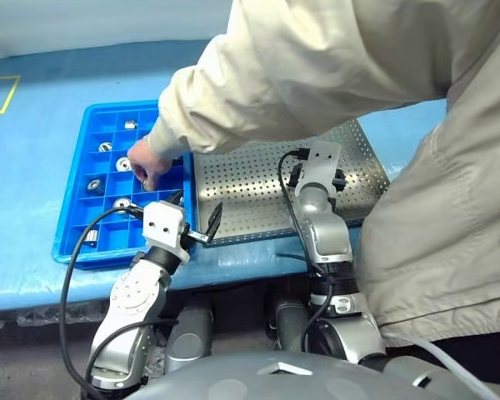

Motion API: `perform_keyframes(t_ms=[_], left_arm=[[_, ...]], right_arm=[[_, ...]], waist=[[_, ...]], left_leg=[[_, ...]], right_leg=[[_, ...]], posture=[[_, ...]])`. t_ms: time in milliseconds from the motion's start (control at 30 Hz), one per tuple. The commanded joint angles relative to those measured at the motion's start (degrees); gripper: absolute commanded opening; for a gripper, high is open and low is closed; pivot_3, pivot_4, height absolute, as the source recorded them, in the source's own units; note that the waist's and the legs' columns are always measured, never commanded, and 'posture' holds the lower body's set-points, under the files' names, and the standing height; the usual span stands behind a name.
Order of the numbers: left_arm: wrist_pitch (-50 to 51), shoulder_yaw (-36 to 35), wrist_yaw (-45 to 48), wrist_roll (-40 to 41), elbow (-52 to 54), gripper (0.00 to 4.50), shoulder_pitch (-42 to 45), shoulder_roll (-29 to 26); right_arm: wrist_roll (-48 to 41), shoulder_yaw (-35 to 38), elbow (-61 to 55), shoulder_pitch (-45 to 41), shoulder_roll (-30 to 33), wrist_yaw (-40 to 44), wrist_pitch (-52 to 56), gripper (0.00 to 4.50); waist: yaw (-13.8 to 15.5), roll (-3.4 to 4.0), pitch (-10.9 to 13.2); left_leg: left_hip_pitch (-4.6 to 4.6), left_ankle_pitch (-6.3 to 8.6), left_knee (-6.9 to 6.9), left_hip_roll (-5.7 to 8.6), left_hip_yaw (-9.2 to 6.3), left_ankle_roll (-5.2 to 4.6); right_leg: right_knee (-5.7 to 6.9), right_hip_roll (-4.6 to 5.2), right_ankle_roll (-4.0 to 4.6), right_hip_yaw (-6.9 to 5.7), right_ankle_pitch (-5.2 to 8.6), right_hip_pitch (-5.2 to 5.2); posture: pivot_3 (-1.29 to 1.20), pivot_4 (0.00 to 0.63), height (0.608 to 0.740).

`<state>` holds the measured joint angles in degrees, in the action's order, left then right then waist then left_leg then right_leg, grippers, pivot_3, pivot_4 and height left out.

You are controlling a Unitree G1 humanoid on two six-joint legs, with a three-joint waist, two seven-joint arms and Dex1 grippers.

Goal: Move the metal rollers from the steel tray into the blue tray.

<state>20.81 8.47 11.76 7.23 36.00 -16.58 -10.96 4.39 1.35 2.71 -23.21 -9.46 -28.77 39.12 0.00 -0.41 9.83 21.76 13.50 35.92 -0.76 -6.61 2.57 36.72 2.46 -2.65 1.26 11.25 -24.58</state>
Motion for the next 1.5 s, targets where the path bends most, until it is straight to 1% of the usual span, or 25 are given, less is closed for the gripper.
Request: perform_keyframes(t_ms=[33,133,167,267,400,467,567,767,900,1000,1067,1200,1300,1433,1500], left_arm=[[-0.6,-0.1,0.0,-0.2,0.5,4.5,0.3,-0.1],[-0.6,-0.1,-0.2,-0.2,0.9,4.5,0.2,0.1],[-0.6,0.0,-0.3,-0.3,1.0,4.5,0.1,0.1],[-0.6,0.0,-0.6,-0.4,1.5,4.5,0.3,0.2],[-0.9,-0.7,-1.2,0.1,2.0,4.5,0.7,0.8],[-1.0,-0.7,-1.3,-0.5,2.1,4.5,0.8,0.7],[-1.0,-0.8,-1.6,-0.4,2.2,4.5,0.7,0.7],[-1.6,-1.3,-2.3,-0.3,2.8,4.5,0.0,0.9],[-2.1,-2.8,-2.4,0.4,3.9,4.5,-0.8,1.0],[-2.2,-5.9,-3.3,1.1,4.9,4.5,-1.4,1.3],[-2.1,-7.0,-3.5,1.3,5.1,4.5,-1.3,1.5],[-2.1,-10.1,-3.1,2.1,6.4,4.5,-2.4,1.2],[-3.7,-13.1,-3.6,2.7,8.1,4.5,-5.6,2.0],[-5.1,-16.1,-4.8,2.6,9.4,4.5,-10.7,3.2],[-6.3,-17.7,-4.3,4.4,11.1,4.5,-14.5,4.1]], right_arm=[[0.5,-1.7,-2.3,2.5,-2.7,0.6,0.3,4.45],[0.1,-1.8,-0.8,2.9,-2.5,1.8,-0.4,4.45],[0.0,-1.8,-0.2,2.9,-2.5,1.9,-0.7,4.28],[1.3,-1.4,0.2,2.4,-2.9,-0.2,-0.3,3.54],[-0.3,0.8,-0.4,1.2,-5.0,-2.0,1.1,2.16],[-1.2,1.3,-0.8,1.1,-5.5,-2.0,2.2,1.72],[-2.4,0.6,-3.1,1.0,-6.1,-1.1,3.7,1.72],[-4.1,-3.7,-10.5,0.4,-7.3,0.5,7.9,1.72],[-3.9,-6.9,-15.9,0.4,-6.6,0.7,9.0,1.72],[-8.5,-8.7,-18.3,-1.4,-7.1,5.6,12.8,1.72],[-10.2,-9.3,-18.3,-2.5,-6.7,7.8,13.4,1.72],[-16.9,-13.6,-16.9,-5.6,-5.0,19.3,14.0,1.72],[-20.5,-18.6,-15.1,-6.9,-4.0,28.2,12.2,1.72],[-21.6,-23.5,-13.0,-7.8,-3.9,34.3,9.5,1.72],[-22.0,-25.8,-12.1,-7.8,-4.7,36.5,8.5,1.72]], waist=[[0.0,0.0,0.0],[0.0,0.0,0.0],[0.0,0.0,0.0],[0.1,0.0,0.0],[0.3,0.0,0.0],[0.5,-0.02,0.0],[0.8,-0.02,0.0],[0.8,0.0,0.0],[1.0,0.0,0.0],[1.1,0.0,0.0],[1.3,0.0,0.0],[1.7,0.0,0.0],[1.9,-0.02,0.0],[2.8,-0.05,0.0],[3.3,-0.07,0.0]], left_leg=[[0.0,0.0,0.0,0.0,0.0,0.0],[0.0,0.0,0.0,0.0,0.0,0.0],[0.0,0.0,-0.01,0.0,0.0,0.0],[0.01,0.0,-0.02,0.0,0.0,0.0],[0.03,0.0,-0.02,0.01,0.0,0.0],[0.01,0.0,-0.02,0.0,-0.02,0.0],[0.01,0.0,-0.02,0.0,-0.02,0.0],[0.05,0.0,-0.04,0.0,-0.02,0.0],[0.09,0.0,-0.07,0.0,-0.04,0.0],[0.11,0.0,-0.08,0.0,-0.07,0.0],[0.11,0.0,-0.08,-0.01,-0.08,0.0],[0.12,0.0,-0.08,-0.01,-0.09,0.0],[0.12,0.01,-0.16,-0.04,-0.1,0.0],[0.13,0.01,-0.31,-0.04,-0.14,0.0],[0.2,0.01,-0.32,-0.04,-0.14,0.01]], right_leg=[[0.0,0.0,0.0,0.0,0.0,0.0],[-0.01,0.0,0.0,-0.01,0.0,0.0],[-0.01,0.0,0.0,-0.01,0.0,0.0],[-0.02,0.0,0.0,-0.01,0.0,0.0],[-0.03,0.0,0.0,-0.01,0.0,-0.01],[-0.03,0.0,0.0,-0.02,0.0,0.01],[-0.04,0.0,0.0,-0.03,0.01,0.01],[-0.04,0.01,0.0,-0.03,0.01,-0.04],[-0.07,0.01,0.0,-0.04,0.01,-0.07],[-0.14,0.01,0.0,-0.07,0.01,-0.06],[-0.14,0.01,0.0,-0.09,0.01,-0.06],[-0.15,0.01,0.0,-0.11,0.01,-0.06],[-0.24,0.0,0.0,-0.13,0.01,-0.07],[-0.43,0.01,0.0,-0.2,0.01,-0.04],[-0.58,0.02,-0.02,-0.21,0.0,-0.04]], posture=[[0.18,0.15,0.74],[0.19,0.15,0.74],[0.19,0.15,0.74],[0.2,0.15,0.74],[0.21,0.15,0.74],[0.22,0.15,0.74],[0.22,0.15,0.74],[0.24,0.15,0.74],[0.26,0.15,0.74],[0.27,0.15,0.74],[0.29,0.15,0.74],[0.31,0.15,0.74],[0.35,0.15,0.74],[0.38,0.15,0.74],[0.4,0.15,0.74]])
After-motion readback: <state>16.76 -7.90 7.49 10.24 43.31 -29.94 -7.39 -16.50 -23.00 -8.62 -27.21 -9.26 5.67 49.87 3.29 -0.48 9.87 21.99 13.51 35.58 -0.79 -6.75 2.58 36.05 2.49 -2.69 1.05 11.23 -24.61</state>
